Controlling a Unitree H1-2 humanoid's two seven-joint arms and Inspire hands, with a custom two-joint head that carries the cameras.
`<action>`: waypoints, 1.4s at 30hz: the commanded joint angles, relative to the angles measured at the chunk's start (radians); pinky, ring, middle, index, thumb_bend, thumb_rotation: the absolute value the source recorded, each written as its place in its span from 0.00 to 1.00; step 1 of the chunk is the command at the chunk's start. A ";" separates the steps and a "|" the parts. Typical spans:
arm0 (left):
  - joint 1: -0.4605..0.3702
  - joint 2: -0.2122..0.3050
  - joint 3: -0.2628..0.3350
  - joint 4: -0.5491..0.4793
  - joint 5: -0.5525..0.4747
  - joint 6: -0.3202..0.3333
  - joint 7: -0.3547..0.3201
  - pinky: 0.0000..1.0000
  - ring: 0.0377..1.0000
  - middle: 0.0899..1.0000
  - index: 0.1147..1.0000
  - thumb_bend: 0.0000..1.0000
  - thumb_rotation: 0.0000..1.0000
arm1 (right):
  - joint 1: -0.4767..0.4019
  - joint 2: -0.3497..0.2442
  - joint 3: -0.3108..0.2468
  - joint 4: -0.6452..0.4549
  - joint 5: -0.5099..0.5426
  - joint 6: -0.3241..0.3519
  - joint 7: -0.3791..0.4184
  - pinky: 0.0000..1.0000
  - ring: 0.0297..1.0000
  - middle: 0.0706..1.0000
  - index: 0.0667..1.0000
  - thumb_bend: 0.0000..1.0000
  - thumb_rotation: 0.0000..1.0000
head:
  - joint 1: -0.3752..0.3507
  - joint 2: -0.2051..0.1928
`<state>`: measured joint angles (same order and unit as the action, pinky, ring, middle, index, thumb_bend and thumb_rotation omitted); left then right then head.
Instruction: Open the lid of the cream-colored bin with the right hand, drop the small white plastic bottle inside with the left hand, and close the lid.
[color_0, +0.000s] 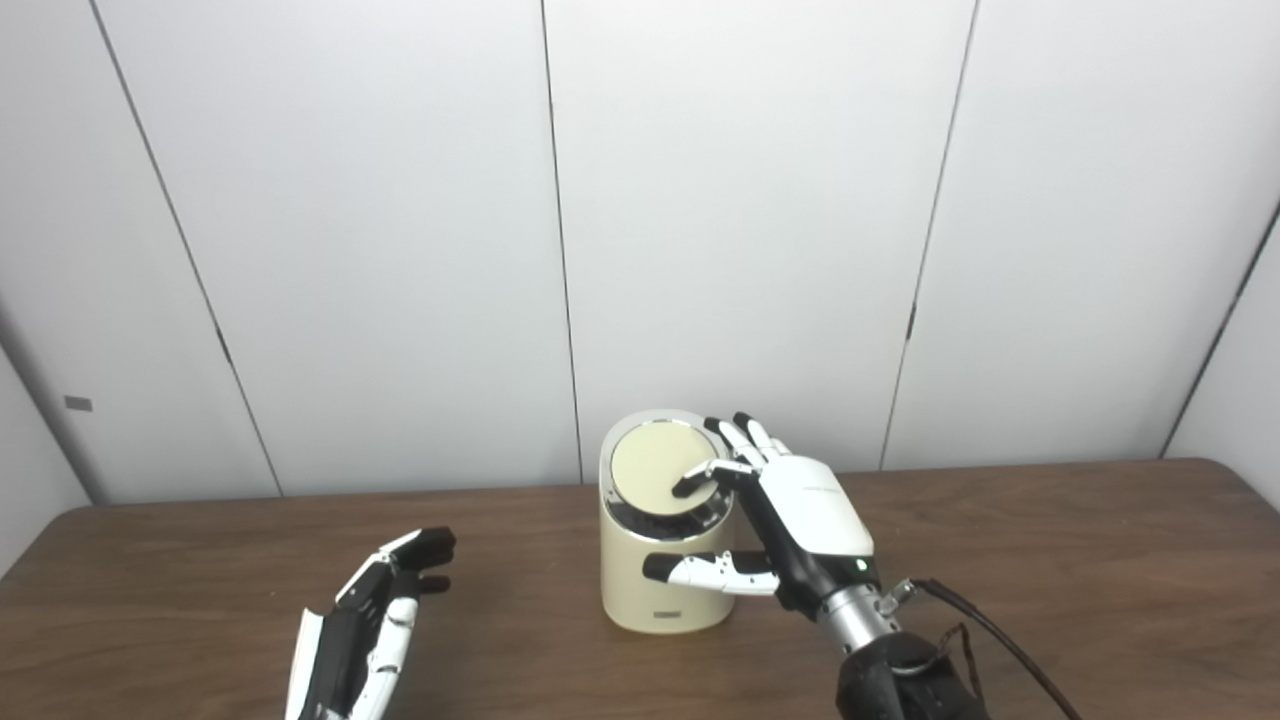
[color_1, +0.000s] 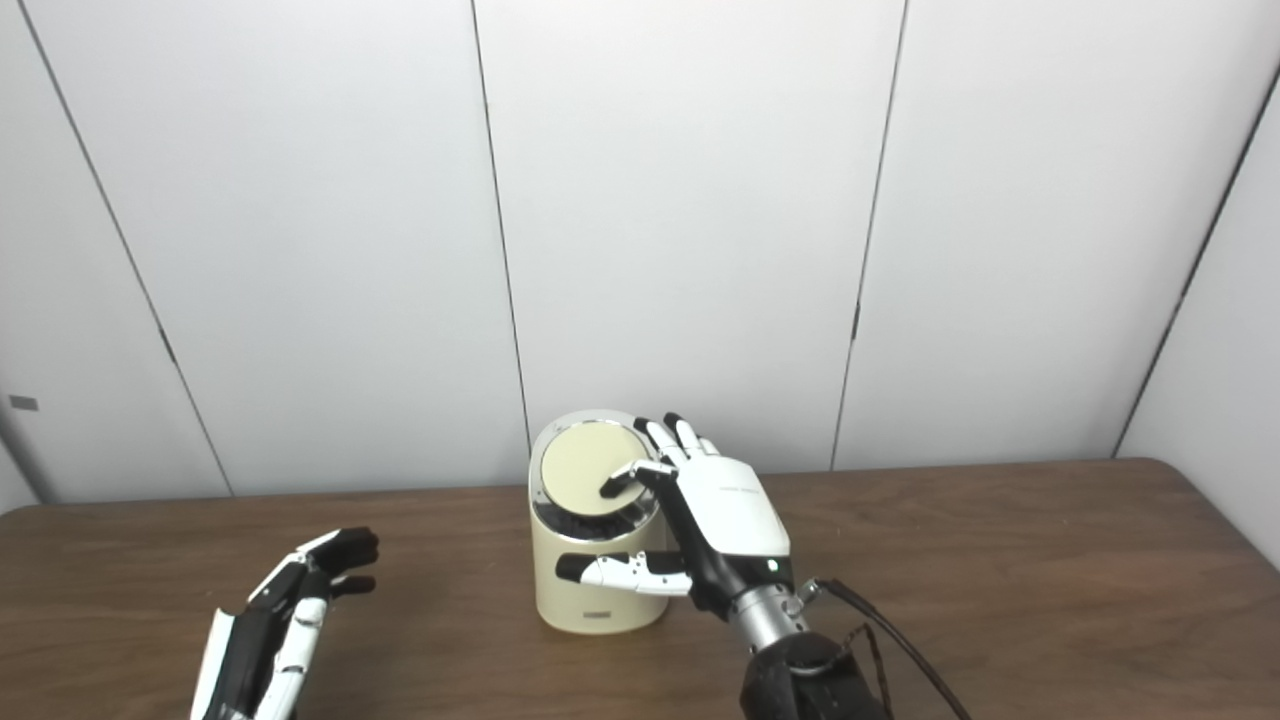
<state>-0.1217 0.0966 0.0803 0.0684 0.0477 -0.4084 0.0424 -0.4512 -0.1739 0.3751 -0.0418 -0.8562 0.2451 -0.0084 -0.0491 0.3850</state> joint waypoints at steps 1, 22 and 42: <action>-0.028 0.000 0.002 -0.037 0.004 -0.012 0.007 0.69 0.75 0.74 0.71 0.35 0.80 | 0.018 -0.002 0.011 0.051 -0.013 0.062 0.081 0.97 1.00 0.97 0.64 0.94 0.96 | 0.000 -0.001; -0.025 -0.002 0.002 -0.044 0.006 -0.015 0.007 0.67 0.74 0.73 0.71 0.33 0.78 | 0.111 0.030 -0.143 0.007 0.373 -0.229 -0.013 0.72 0.84 0.86 0.70 0.75 0.65 | 0.001 0.002; -0.025 -0.001 0.003 -0.040 0.006 -0.015 0.006 0.68 0.75 0.73 0.71 0.31 0.74 | 0.251 0.078 -0.291 0.160 0.416 -0.674 -0.277 0.70 0.79 0.82 0.96 0.61 0.55 | 0.004 -0.003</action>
<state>-0.1212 0.0924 0.0807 0.0604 0.0464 -0.4081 0.0419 -0.2142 -0.1032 0.1075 0.1288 -0.4117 -0.3860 -0.2293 -0.0445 0.3835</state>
